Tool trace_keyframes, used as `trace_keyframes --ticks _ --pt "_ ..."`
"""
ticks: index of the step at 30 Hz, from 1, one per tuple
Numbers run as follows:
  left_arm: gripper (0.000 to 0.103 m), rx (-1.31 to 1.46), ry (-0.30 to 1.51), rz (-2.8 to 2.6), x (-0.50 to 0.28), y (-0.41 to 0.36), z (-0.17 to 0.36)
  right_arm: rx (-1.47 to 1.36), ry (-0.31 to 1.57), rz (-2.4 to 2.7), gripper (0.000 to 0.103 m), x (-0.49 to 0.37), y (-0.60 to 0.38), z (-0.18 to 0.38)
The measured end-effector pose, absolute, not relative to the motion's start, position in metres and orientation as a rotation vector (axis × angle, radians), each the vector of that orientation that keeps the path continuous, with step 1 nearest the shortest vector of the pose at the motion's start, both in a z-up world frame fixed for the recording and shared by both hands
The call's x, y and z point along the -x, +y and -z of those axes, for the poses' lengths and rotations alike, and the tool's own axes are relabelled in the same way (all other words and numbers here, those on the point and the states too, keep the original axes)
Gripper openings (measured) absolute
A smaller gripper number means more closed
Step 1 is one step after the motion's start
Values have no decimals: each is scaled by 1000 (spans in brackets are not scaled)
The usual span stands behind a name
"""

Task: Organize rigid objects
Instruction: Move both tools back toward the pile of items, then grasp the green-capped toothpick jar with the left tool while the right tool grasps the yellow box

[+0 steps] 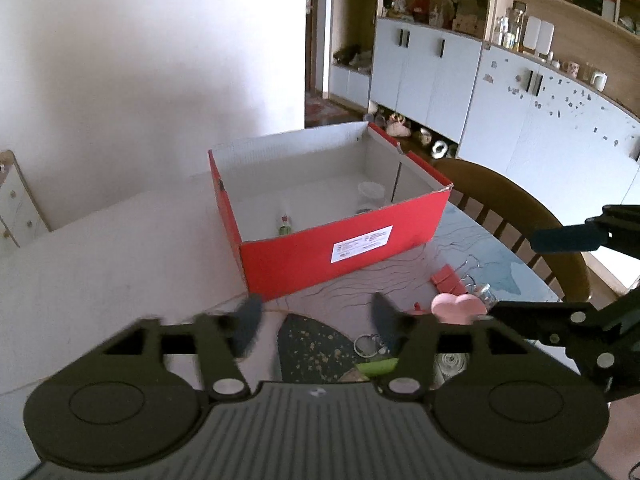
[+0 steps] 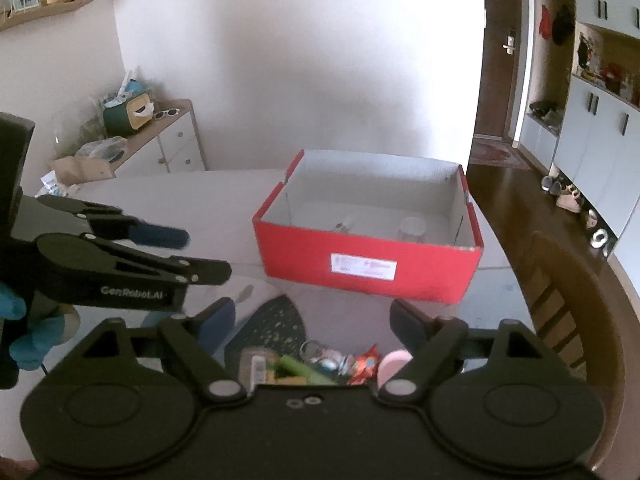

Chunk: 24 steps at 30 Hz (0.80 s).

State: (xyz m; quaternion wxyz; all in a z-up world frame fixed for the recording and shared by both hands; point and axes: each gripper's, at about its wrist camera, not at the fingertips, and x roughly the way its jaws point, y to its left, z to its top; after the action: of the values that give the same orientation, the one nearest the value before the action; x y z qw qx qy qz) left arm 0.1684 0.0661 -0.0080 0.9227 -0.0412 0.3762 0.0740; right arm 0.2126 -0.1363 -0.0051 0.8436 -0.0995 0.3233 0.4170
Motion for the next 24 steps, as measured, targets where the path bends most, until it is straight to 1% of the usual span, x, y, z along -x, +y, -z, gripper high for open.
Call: trace_keyframes --ticks 5,8,10,11,15,17,24 --pt "67 73 753 -142 -147 57 11 199 688 -851 86 -197 -146 11" --pt "76 70 756 -132 -138 54 15 168 696 -837 89 -188 -155 17" --pt "80 63 754 -132 -132 52 16 146 695 -827 92 -182 -161 21" --pt "82 64 750 -131 -129 51 17 138 694 -822 95 -180 -163 22" --pt "83 73 747 -142 -118 50 23 118 685 -808 101 -169 -168 31" --pt "83 83 758 -153 -116 50 29 117 679 -805 102 -162 -168 37" --pt "83 159 832 -171 -114 52 61 158 707 -790 102 -154 -158 63"
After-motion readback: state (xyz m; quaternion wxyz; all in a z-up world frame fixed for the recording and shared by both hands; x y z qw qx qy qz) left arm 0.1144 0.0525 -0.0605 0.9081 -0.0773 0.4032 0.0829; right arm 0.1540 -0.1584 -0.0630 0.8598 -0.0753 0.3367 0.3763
